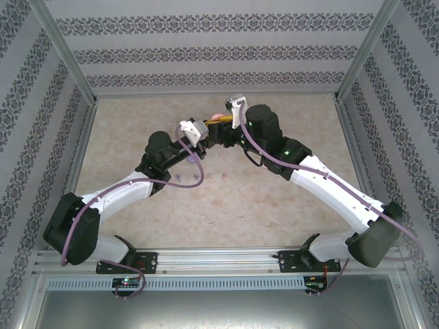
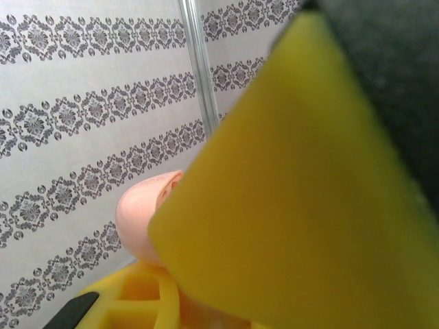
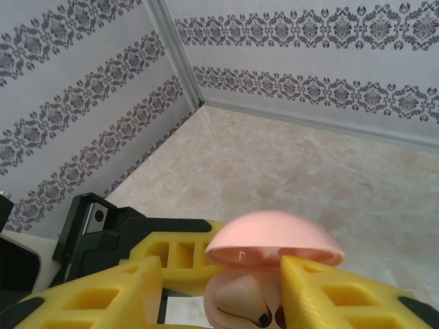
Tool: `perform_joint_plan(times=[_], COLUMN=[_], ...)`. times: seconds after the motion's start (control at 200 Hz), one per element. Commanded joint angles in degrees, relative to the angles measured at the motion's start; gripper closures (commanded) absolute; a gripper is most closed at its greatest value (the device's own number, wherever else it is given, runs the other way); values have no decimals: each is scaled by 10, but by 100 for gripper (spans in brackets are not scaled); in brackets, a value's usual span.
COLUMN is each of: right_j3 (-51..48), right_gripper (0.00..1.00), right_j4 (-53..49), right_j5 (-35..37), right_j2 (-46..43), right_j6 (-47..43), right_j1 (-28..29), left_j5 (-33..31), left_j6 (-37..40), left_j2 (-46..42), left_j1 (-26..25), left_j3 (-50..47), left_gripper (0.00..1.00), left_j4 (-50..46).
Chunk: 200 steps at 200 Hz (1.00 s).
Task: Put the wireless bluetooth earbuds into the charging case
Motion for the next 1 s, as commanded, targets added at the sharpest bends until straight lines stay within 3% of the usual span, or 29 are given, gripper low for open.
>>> perform_joint_plan(times=[0.0,0.29,0.704,0.994], right_j3=[29,58,-5,-101], right_gripper=[45,26,25,29], right_j4=[-21,-27,-112,-179], right_j5=[16,-12,29,38], right_j2=[2,-22,-101,-6], right_j6=[19,73,150,193], right_j1=[1,-30,-69,-75], left_j5=[11,0,-73,-114], left_j6=[-14,-20,-27,-31], left_j2=[-16,-12,-30,-82], left_j1=[-7,-7,1,17], left_j3=[22,18,-11,-55], left_gripper=[100,100,100,100], left_j4=[45,52,73,76])
